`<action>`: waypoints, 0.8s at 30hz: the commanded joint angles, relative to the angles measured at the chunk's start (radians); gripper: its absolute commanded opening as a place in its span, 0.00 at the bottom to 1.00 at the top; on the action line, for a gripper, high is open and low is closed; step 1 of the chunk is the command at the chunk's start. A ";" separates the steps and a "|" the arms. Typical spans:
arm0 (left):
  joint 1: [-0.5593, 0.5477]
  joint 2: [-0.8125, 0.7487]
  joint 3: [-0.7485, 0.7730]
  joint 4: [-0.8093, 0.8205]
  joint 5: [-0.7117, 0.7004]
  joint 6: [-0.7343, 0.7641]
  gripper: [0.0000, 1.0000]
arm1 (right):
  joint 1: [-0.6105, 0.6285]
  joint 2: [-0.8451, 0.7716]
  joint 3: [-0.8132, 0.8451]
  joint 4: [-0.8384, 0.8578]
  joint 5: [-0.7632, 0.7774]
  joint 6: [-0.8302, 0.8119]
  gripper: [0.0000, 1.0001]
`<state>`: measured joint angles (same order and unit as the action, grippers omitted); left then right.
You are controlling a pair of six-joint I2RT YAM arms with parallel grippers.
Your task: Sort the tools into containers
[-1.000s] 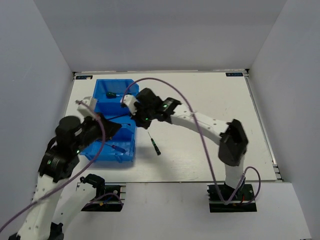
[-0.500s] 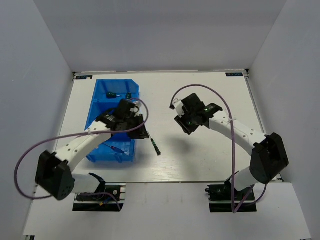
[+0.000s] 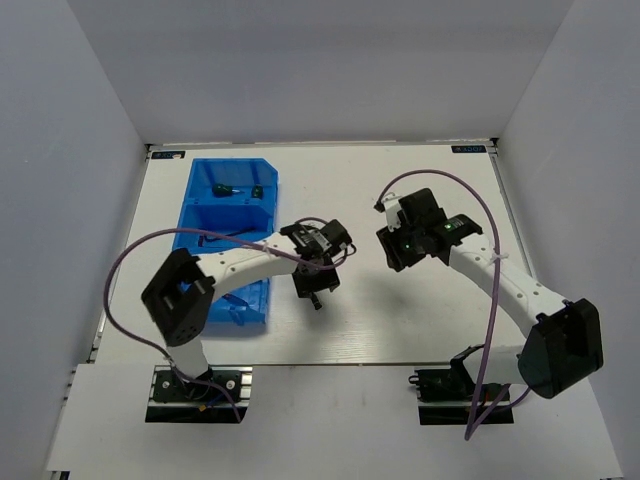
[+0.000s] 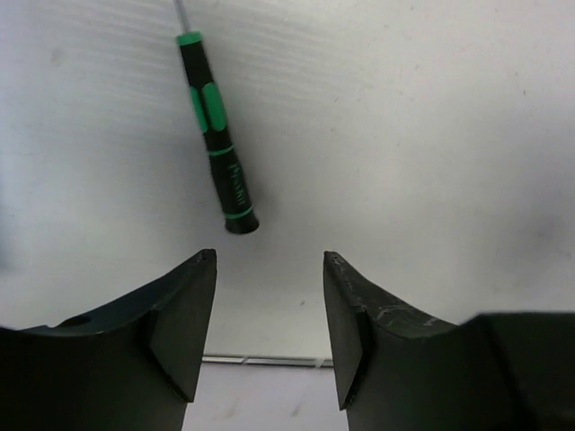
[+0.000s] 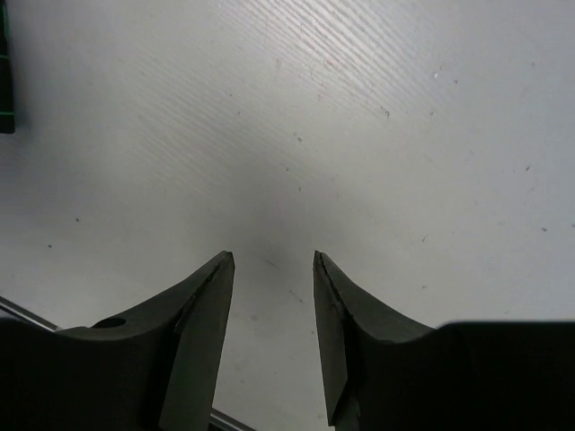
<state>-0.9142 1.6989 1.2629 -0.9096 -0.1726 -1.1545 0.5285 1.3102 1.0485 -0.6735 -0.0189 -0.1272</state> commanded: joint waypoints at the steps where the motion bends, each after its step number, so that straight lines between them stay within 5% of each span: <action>1: -0.032 0.060 0.072 -0.057 -0.106 -0.106 0.61 | -0.021 -0.029 -0.021 -0.018 -0.055 0.052 0.47; 8: -0.043 0.146 0.075 -0.048 -0.137 -0.146 0.60 | -0.045 -0.061 -0.028 -0.031 -0.088 0.075 0.47; 17: -0.022 0.108 -0.100 0.096 -0.153 -0.137 0.55 | -0.073 -0.092 -0.073 -0.026 -0.115 0.095 0.47; 21: -0.022 0.110 -0.137 0.146 -0.153 -0.128 0.43 | -0.084 -0.114 -0.076 -0.034 -0.122 0.097 0.47; 24: -0.022 0.136 -0.126 0.146 -0.171 -0.119 0.25 | -0.093 -0.121 -0.084 -0.043 -0.127 0.095 0.46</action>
<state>-0.9409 1.8126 1.1564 -0.8127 -0.3073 -1.2751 0.4446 1.2182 0.9668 -0.7078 -0.1246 -0.0410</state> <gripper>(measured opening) 0.292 0.458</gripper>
